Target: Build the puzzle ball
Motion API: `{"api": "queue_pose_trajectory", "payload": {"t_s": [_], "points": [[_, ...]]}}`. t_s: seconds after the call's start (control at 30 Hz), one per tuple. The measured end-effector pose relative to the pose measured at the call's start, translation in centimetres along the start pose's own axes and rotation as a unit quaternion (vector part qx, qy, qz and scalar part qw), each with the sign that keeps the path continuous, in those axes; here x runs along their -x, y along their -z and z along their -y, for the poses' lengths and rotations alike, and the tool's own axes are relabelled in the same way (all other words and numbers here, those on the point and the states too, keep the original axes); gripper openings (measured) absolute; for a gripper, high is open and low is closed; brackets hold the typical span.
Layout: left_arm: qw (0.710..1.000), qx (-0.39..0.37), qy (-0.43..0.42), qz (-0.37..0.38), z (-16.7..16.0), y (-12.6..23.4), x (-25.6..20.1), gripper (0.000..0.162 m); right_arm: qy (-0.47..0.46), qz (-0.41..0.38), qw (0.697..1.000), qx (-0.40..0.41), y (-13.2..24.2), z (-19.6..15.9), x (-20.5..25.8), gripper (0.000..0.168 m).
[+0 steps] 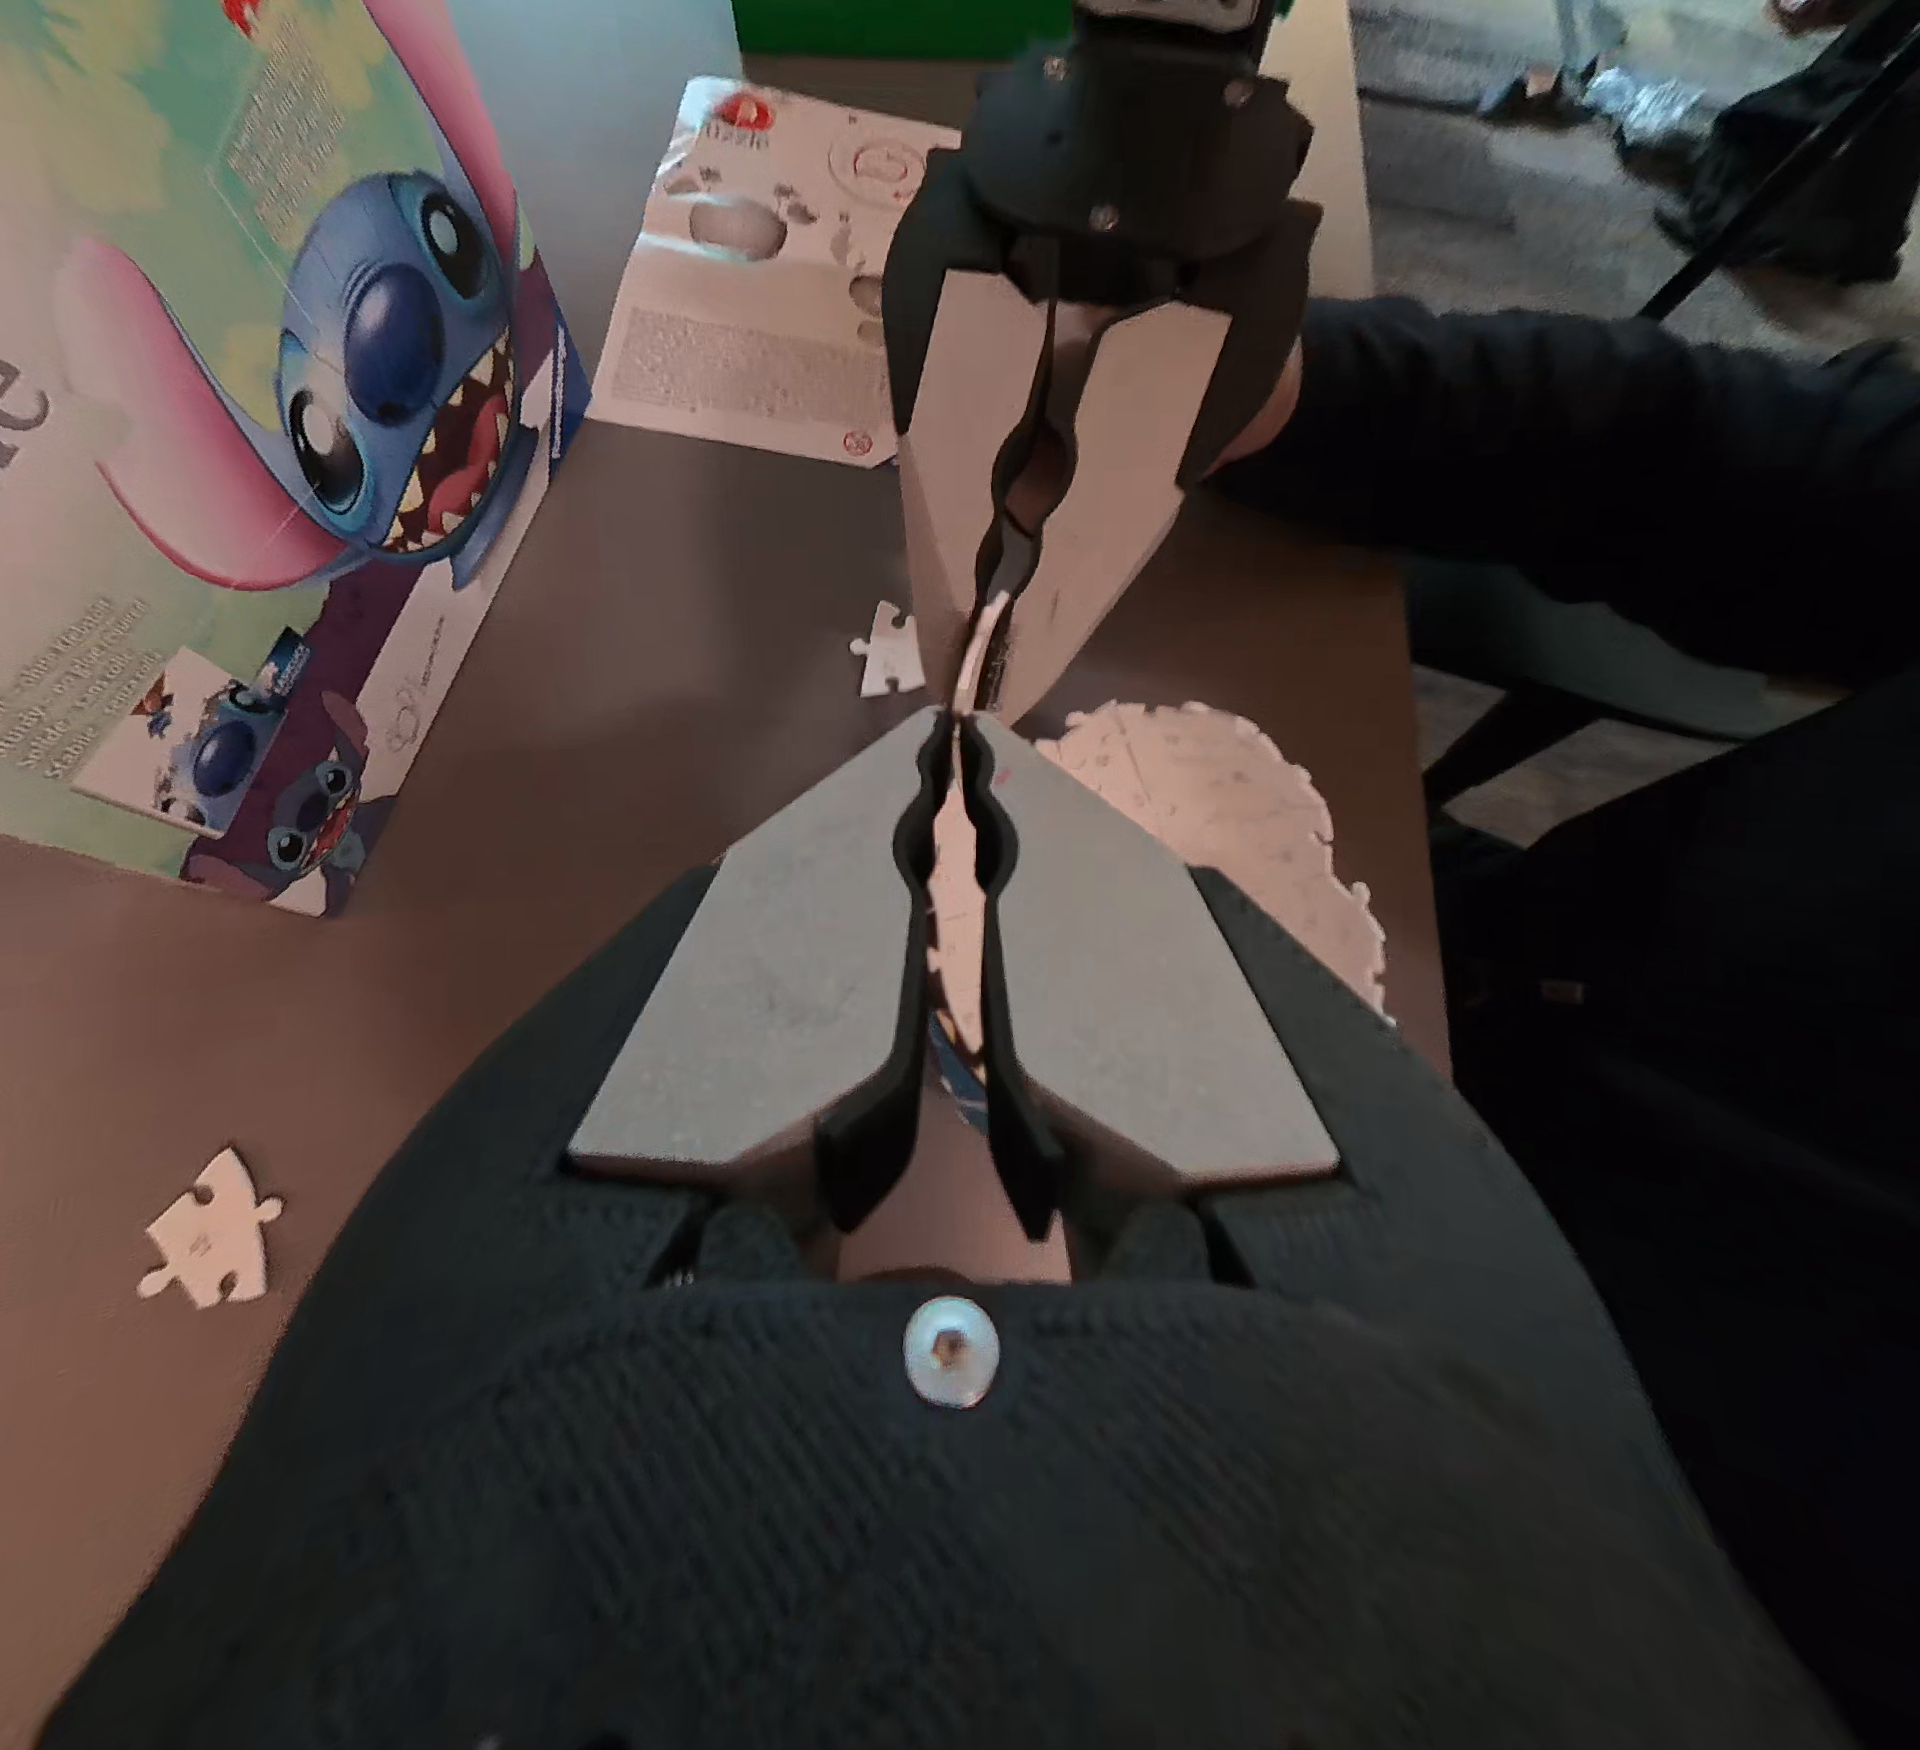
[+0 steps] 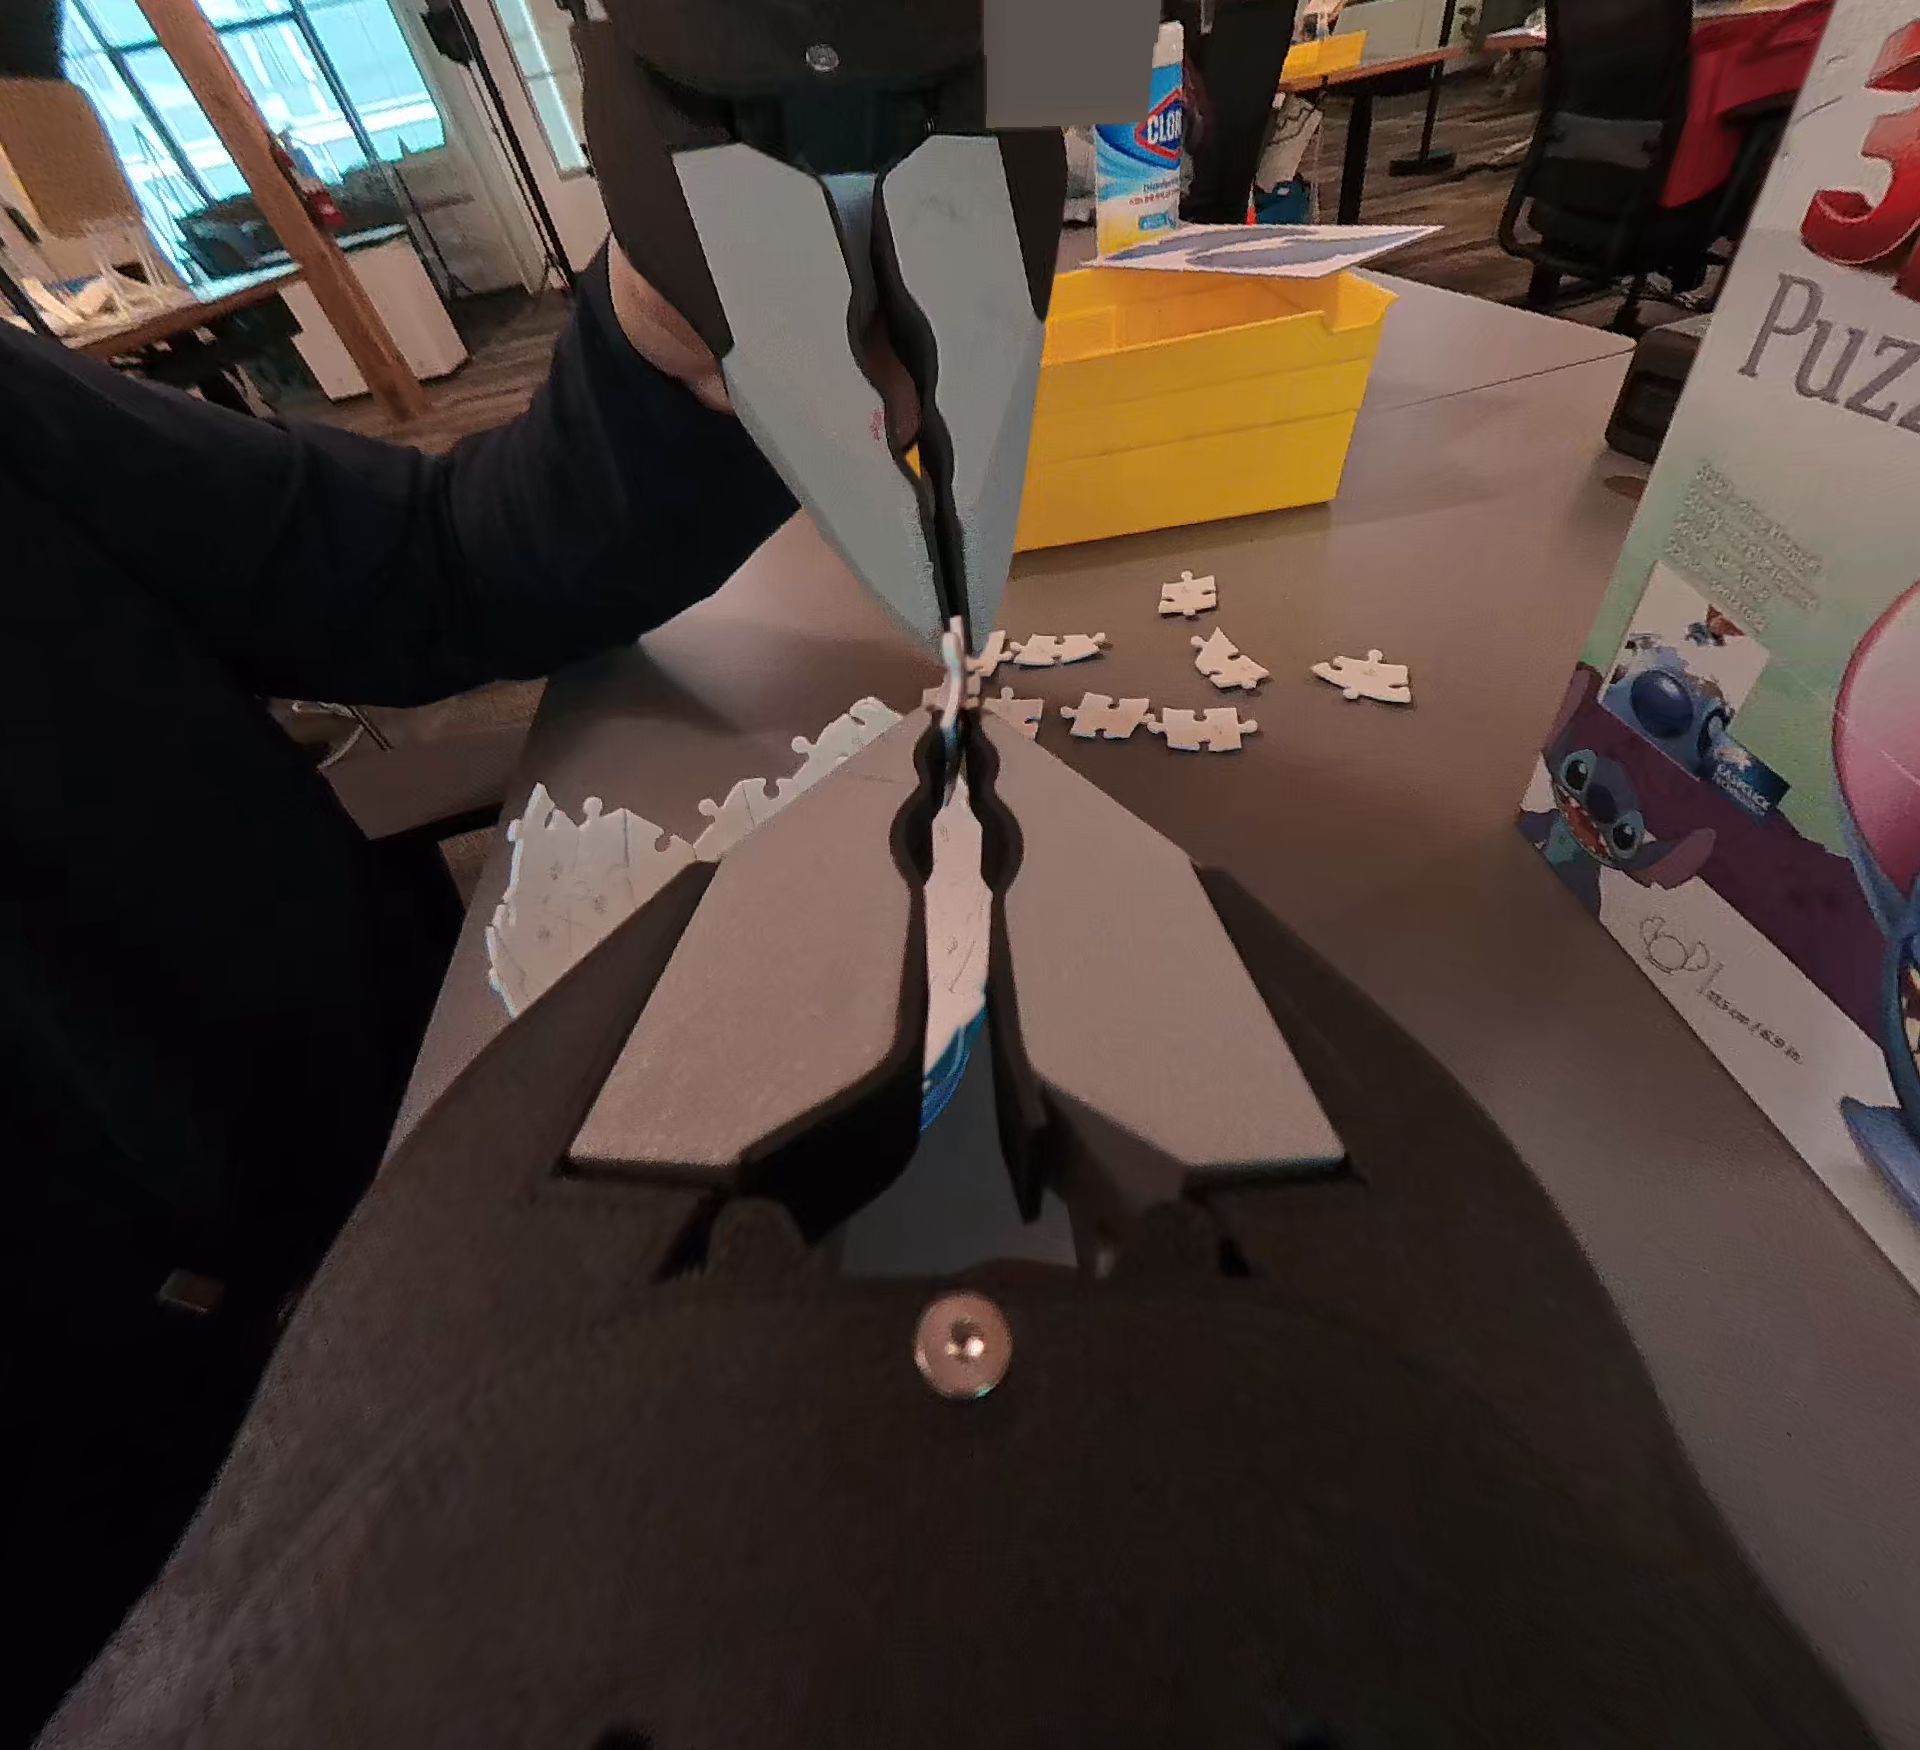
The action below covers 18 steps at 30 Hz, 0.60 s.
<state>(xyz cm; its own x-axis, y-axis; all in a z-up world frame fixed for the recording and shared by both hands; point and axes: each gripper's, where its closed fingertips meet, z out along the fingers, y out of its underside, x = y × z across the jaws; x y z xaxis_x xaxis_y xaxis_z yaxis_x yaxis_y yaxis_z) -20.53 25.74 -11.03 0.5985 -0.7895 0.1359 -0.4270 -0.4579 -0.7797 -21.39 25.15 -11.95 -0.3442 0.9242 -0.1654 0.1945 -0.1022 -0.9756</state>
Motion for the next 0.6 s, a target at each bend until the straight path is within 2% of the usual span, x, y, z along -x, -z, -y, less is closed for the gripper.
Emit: {"api": "queue_pose_trajectory", "payload": {"t_s": [0.17,0.23,0.33,0.6], "points": [[1.000,-0.007,0.017,-0.006,0.2,0.3,0.3,0.000,-0.030,0.014,0.999,-0.039,0.5,1.1,-0.1,0.000],[0.999,0.002,0.026,-0.023,-0.3,0.4,0.0,0.007,-0.056,0.033,0.995,-0.071,1.2,2.0,-0.1,0.000],[0.999,-0.004,0.037,-0.033,-0.2,0.0,-0.1,0.009,-0.082,0.051,0.989,-0.108,2.0,3.0,-0.2,0.000],[0.998,-0.028,0.030,-0.042,0.7,-0.4,-0.6,0.000,-0.078,0.044,0.991,-0.104,1.5,2.8,-0.2,0.000]]}}
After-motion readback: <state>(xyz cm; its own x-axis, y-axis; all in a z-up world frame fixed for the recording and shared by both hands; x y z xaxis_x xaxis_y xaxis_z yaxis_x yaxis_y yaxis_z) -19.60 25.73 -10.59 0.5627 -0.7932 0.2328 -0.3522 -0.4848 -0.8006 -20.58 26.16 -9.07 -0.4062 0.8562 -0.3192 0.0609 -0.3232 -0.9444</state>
